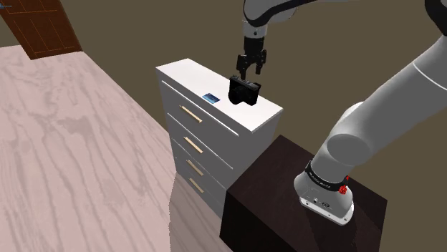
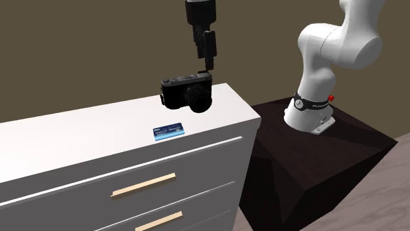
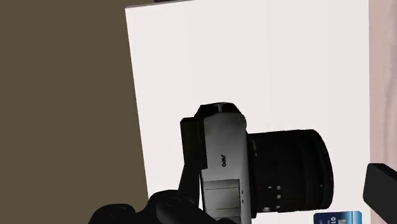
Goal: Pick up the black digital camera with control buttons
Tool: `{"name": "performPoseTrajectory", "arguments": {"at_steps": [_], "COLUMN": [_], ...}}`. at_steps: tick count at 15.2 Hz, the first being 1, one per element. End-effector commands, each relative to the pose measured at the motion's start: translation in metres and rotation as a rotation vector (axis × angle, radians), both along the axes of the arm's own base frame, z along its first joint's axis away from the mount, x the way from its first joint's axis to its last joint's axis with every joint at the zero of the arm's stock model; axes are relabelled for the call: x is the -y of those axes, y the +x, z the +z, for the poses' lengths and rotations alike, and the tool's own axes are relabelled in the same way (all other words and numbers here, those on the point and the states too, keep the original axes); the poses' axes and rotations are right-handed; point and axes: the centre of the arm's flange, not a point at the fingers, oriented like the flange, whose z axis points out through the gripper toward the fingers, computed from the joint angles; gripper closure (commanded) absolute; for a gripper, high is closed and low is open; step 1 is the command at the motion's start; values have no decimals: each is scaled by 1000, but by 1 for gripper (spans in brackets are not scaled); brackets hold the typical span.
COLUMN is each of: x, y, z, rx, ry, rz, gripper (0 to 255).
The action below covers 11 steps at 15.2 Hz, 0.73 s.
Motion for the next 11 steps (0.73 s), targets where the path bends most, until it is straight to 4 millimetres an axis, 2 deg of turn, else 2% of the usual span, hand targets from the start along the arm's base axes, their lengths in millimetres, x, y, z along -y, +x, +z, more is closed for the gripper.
{"name": "performPoseTrajectory", "arguments": {"at_steps": [1, 6, 11], "x": [10, 36, 39], "y": [22, 75, 79], "z": [-12, -43, -67], "rx": [-1, -4, -5], "ry": [3, 13, 13], "rz": [2, 7, 7], "gripper": [0, 0, 0]}}
